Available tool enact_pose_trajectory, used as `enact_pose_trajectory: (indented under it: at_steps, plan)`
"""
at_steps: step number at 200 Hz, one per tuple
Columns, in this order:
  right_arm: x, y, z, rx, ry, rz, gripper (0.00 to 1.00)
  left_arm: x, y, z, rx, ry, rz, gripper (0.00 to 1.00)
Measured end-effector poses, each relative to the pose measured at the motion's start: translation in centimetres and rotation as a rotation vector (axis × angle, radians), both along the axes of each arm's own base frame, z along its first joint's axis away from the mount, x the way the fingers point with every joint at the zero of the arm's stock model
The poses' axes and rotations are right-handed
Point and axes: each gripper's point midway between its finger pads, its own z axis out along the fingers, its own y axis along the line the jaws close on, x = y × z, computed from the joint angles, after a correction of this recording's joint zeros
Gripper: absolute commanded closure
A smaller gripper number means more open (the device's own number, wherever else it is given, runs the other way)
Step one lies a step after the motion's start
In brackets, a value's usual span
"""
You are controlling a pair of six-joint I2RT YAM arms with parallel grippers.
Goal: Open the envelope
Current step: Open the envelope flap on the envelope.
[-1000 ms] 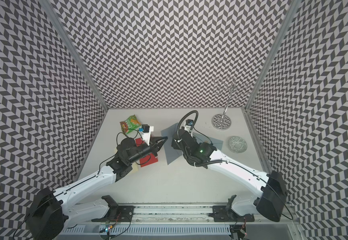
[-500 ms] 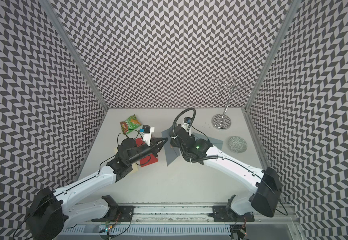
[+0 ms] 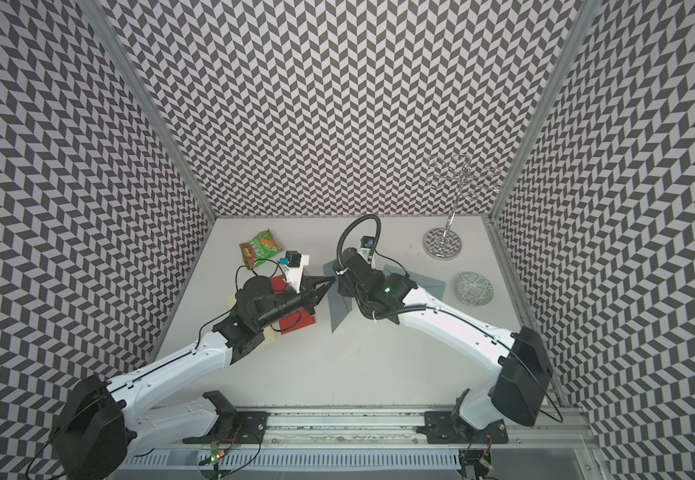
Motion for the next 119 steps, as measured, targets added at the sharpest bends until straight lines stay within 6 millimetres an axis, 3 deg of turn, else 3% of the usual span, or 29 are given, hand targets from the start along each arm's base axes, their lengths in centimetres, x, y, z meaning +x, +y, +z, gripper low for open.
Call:
enact_pose_trajectory:
  at_steps: [119]
  plan:
    - [-0.05,-0.04,0.03,0.007,-0.008,0.003,0.36,0.01,0.0,0.0,0.0,0.0,0.0,1.0]
